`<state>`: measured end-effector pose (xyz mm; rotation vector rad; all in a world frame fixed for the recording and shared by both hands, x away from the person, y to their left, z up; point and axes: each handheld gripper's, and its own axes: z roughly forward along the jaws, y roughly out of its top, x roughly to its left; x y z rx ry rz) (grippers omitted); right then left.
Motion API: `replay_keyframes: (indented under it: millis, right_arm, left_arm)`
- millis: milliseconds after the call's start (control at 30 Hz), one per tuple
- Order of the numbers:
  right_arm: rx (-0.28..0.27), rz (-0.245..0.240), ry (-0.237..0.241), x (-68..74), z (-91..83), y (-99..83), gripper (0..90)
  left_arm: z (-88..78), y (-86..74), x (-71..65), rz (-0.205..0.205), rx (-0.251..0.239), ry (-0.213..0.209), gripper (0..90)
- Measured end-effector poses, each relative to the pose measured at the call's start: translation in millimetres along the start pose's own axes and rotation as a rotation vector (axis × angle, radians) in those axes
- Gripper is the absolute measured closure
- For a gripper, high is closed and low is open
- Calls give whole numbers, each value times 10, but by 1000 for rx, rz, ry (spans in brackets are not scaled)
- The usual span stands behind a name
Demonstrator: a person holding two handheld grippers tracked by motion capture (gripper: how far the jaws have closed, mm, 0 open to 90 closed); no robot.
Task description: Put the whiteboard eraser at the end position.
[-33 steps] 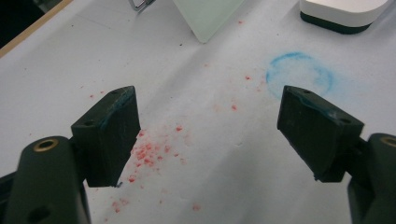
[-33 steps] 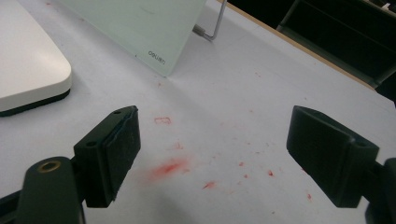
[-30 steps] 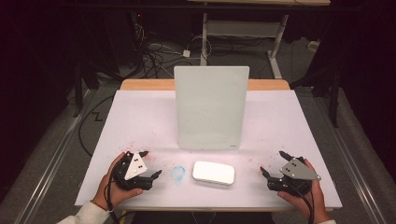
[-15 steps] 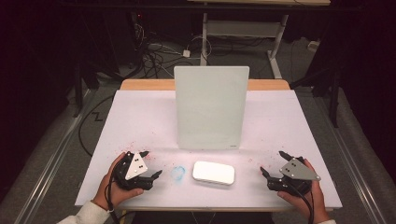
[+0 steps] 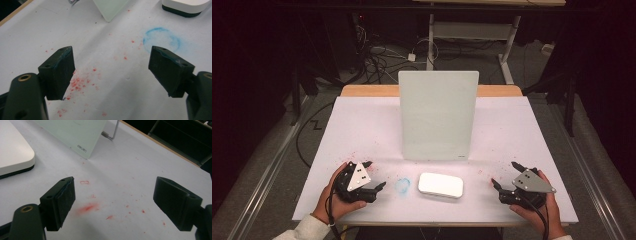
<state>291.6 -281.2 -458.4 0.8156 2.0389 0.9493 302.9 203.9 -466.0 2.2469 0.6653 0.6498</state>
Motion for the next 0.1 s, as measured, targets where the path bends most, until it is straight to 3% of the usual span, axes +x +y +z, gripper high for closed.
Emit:
replay_keyframes:
  millis: [100]
  right_arm:
    - [-1,9,2,-7,0,-3,182]
  left_arm:
    - [9,5,8,-2,3,1,202]
